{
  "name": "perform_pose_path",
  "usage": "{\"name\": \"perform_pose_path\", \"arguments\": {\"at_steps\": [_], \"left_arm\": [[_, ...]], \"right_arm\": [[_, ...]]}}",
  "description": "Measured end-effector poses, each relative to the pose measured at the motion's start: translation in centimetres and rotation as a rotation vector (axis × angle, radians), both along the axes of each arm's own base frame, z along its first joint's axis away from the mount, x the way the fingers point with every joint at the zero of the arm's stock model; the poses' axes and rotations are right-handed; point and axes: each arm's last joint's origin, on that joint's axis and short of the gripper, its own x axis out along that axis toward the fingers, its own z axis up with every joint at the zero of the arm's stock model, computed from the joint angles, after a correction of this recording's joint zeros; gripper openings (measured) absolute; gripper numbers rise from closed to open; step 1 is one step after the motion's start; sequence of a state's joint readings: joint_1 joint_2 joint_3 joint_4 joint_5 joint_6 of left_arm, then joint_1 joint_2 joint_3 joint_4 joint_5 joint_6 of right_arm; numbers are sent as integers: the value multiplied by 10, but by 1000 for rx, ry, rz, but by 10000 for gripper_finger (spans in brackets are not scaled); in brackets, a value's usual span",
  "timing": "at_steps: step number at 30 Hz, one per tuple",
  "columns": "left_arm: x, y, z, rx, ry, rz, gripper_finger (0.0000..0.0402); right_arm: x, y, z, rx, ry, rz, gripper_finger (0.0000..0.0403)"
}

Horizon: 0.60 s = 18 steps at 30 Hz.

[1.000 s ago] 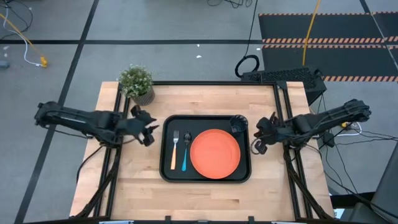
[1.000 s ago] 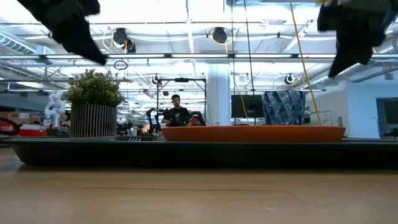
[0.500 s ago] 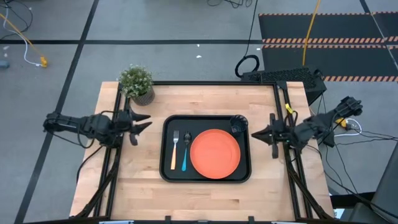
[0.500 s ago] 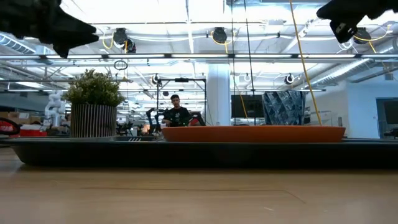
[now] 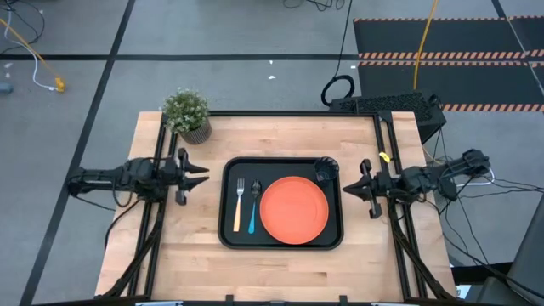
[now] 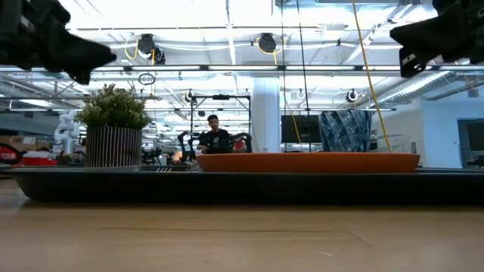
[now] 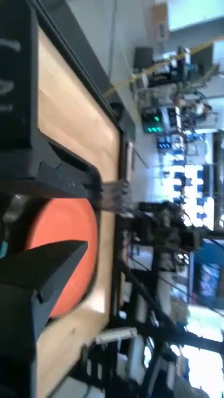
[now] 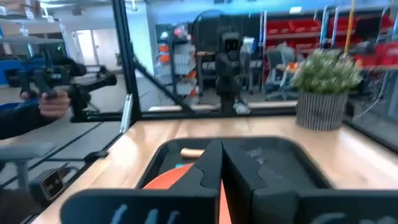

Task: Pick and place plate/cup/fork/spoon on tray
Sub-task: Return to Home Position

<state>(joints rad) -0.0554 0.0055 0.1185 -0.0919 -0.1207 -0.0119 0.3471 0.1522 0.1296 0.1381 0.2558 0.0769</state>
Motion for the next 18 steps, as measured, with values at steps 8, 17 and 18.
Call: {"name": "perform_pose_path", "arguments": {"at_steps": [8,17,18], "left_arm": [[5,9,-18,-58,2,12,45],[10,12,-28,-119,64,1,4],[10,11,-29,-127,75,0,3]], "right_arm": [[1,-8,1,10,-17,70,0],[3,-11,-20,60,72,37,0],[3,-11,-21,72,77,37,0]]}}
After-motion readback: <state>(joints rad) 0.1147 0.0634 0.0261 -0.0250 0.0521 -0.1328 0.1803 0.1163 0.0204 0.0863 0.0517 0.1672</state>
